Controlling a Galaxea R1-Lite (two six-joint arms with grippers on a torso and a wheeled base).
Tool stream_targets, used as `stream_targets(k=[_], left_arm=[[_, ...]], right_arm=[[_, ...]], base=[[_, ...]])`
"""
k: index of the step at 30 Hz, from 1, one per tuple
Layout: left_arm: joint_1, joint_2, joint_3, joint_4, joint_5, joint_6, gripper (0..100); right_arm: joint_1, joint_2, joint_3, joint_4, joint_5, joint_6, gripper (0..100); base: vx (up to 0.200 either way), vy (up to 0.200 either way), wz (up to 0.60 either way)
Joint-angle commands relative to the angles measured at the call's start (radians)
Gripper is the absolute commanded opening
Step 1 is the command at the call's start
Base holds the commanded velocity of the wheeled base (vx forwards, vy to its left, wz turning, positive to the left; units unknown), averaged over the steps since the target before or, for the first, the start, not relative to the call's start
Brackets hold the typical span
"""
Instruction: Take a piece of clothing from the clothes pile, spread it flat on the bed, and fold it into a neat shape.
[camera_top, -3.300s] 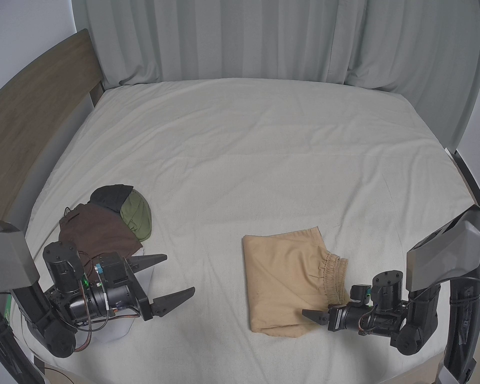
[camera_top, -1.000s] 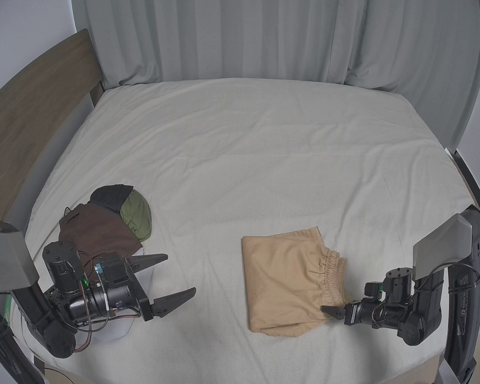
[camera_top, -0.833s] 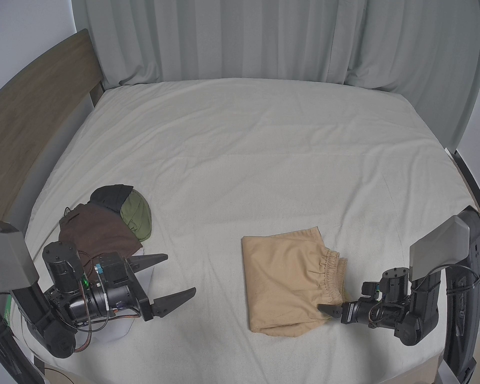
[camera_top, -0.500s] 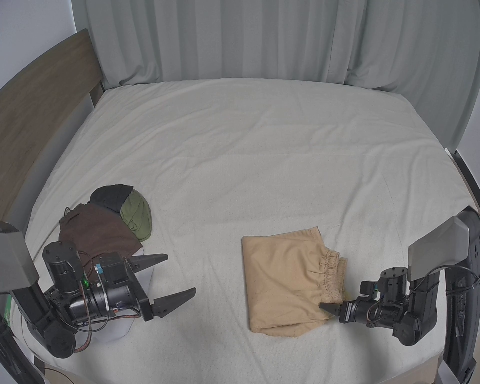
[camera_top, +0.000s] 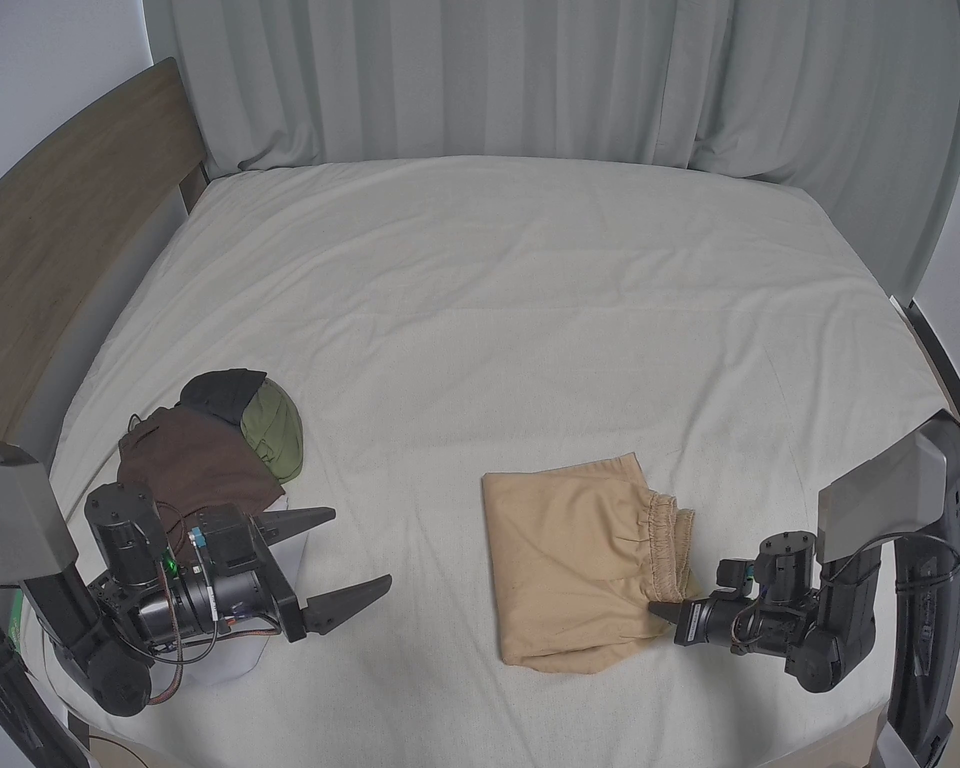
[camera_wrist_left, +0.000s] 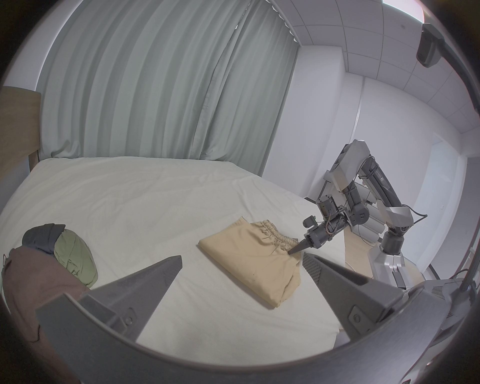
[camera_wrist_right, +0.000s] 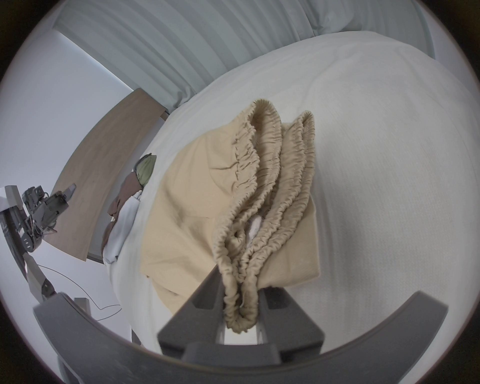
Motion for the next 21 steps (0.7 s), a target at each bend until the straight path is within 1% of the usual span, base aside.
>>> stream_targets(k=[1, 3, 8, 9, 12, 16, 21], left_arm=[[0.001, -0.001, 0.0, 0.0, 0.0, 0.0, 100], [0.001, -0.001, 0.0, 0.0, 0.0, 0.0, 100], [-0.001, -0.012, 0.001, 0.0, -0.001, 0.0, 100], [-0.006, -0.026, 0.008, -0.002, -0.006, -0.001, 100], [-0.006, -0.046, 0.015, -0.002, -0.015, -0.001, 100], [-0.003, -0.044, 0.018, -0.002, -0.013, 0.0, 100], [-0.004, -0.049, 0.021, -0.002, -0.013, 0.0, 100]], right_arm=[[0.023, -0.061, 0.004, -0.001, 0.001, 0.016, 0], [0.048, -0.127, 0.01, -0.001, 0.001, 0.04, 0], [0.086, -0.211, 0.013, 0.002, -0.001, 0.06, 0], [0.103, -0.24, 0.018, 0.002, -0.003, 0.074, 0], [0.122, -0.288, 0.023, 0.002, -0.003, 0.101, 0], [0.149, -0.326, 0.02, 0.002, -0.003, 0.124, 0], [0.152, -0.336, 0.015, 0.002, -0.001, 0.126, 0]], base=[[0.0, 0.0, 0.0], [0.0, 0.0, 0.0], [0.0, 0.0, 0.0], [0.0, 0.0, 0.0], [0.0, 0.0, 0.0], [0.0, 0.0, 0.0], [0.0, 0.0, 0.0]])
